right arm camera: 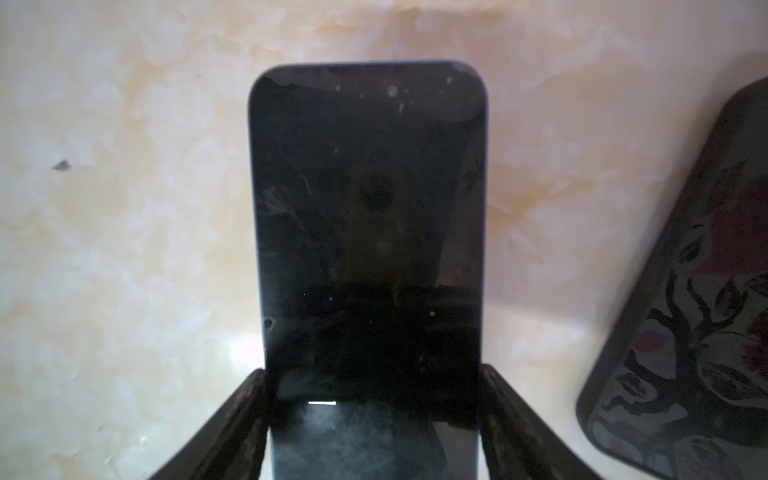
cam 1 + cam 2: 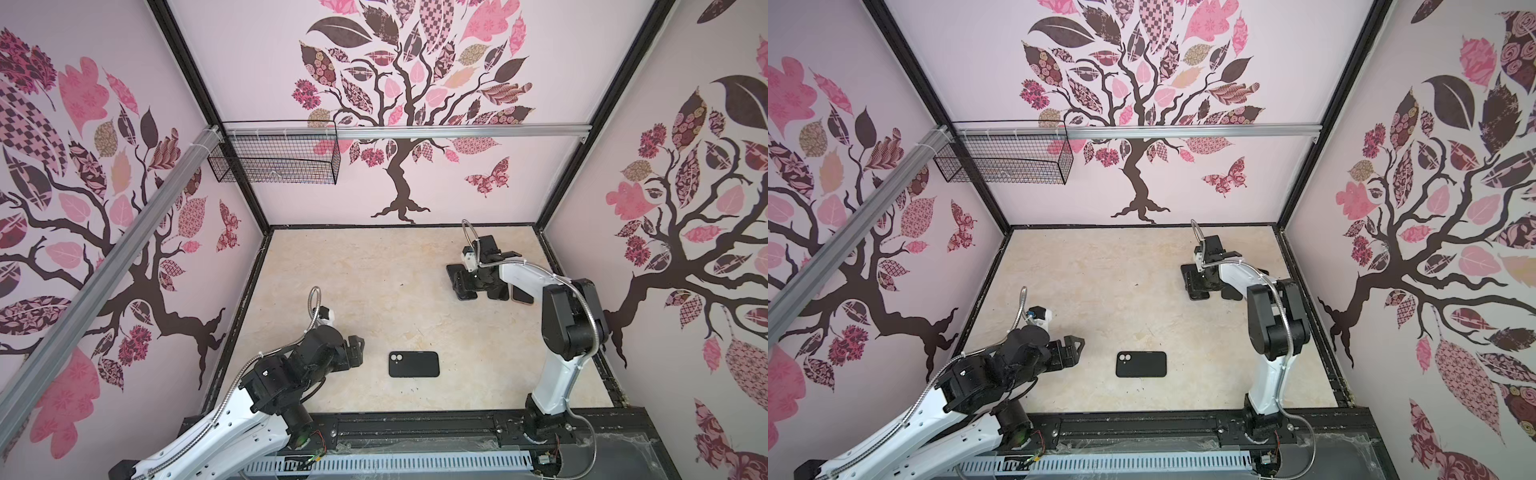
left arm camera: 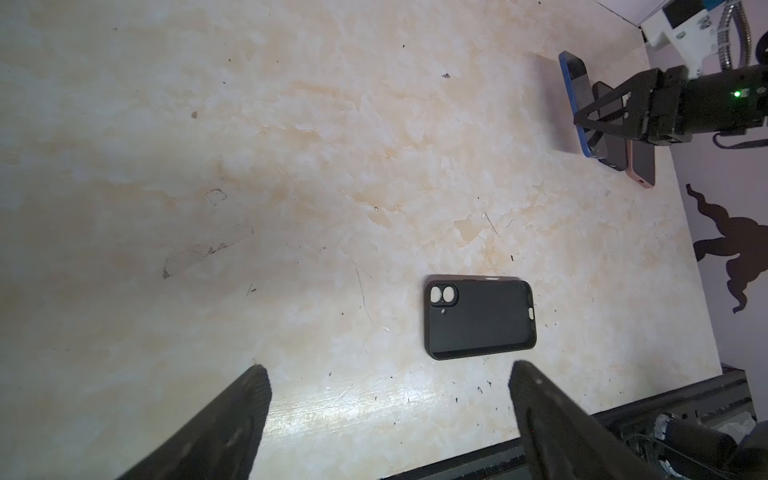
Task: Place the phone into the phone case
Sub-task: 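Grip the blue-edged black phone's end with the right gripper, then lift the phone with the right gripper toward the left gripper while left gripper approaches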
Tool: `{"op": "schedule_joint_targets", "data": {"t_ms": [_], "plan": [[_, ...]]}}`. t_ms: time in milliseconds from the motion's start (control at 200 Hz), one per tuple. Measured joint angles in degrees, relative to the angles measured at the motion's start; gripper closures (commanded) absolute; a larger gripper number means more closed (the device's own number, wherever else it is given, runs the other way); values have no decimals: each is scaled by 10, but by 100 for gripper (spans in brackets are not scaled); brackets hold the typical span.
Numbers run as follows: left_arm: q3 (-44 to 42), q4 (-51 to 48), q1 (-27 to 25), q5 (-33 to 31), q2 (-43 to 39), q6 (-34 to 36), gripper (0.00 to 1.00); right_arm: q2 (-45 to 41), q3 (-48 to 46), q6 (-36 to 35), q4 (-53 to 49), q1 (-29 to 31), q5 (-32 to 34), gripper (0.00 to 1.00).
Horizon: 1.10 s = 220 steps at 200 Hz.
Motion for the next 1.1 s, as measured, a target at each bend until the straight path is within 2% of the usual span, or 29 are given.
{"op": "schedule_joint_targets", "data": {"t_ms": [180,405,620,750,970,1100], "plan": [[0,30,6,33,52,11,7,-80,-51,13,10,11,-37,63],[16,62,9,83,137,39,7,-196,-152,31,58,55,-87,64],[49,110,16,146,185,53,8,-277,-227,47,103,88,-134,65],[62,150,47,219,209,59,11,-341,-275,52,128,102,-149,65],[64,255,144,372,256,34,19,-426,-319,68,161,126,-169,66],[74,303,159,440,301,25,21,-454,-336,74,167,152,-169,66]]}}
